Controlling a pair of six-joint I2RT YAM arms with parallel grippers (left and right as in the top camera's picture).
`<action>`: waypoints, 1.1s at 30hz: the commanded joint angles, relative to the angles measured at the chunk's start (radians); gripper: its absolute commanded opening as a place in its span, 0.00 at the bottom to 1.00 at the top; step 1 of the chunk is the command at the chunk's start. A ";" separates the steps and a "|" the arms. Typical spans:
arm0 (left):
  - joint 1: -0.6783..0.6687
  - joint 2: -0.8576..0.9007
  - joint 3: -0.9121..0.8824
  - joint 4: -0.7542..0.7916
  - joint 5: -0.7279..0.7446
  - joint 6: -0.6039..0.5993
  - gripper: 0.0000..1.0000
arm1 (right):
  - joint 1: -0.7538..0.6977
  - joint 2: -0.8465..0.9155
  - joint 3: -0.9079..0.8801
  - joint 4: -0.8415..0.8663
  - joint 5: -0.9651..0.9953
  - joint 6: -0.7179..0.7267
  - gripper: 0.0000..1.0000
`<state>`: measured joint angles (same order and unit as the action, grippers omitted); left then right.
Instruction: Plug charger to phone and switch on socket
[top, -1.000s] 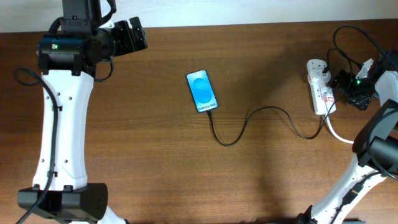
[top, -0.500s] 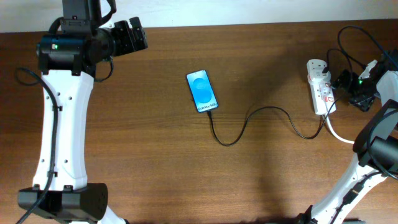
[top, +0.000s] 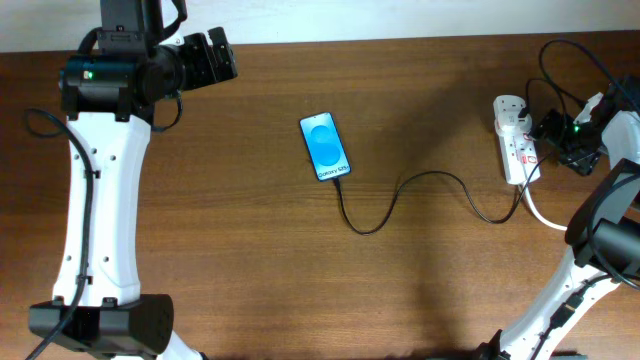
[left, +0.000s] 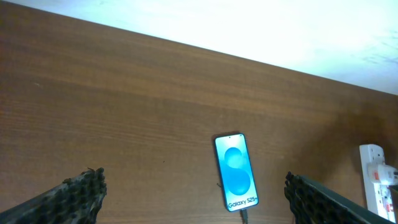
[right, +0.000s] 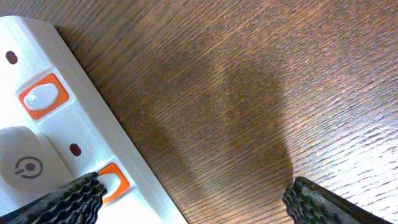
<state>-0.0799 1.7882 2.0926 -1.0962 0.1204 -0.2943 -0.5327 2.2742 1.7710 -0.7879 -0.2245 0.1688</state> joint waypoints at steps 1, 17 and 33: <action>0.004 -0.005 0.010 0.001 0.007 0.012 0.99 | 0.023 0.020 0.012 -0.013 0.008 -0.007 0.98; 0.004 -0.005 0.010 0.001 0.007 0.012 0.99 | 0.052 0.029 0.005 -0.031 -0.037 -0.015 0.98; 0.004 -0.005 0.010 0.001 0.007 0.012 0.99 | 0.075 0.095 0.005 -0.053 -0.056 -0.026 0.98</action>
<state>-0.0799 1.7882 2.0926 -1.0962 0.1204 -0.2943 -0.5217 2.2864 1.7962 -0.8337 -0.2325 0.1608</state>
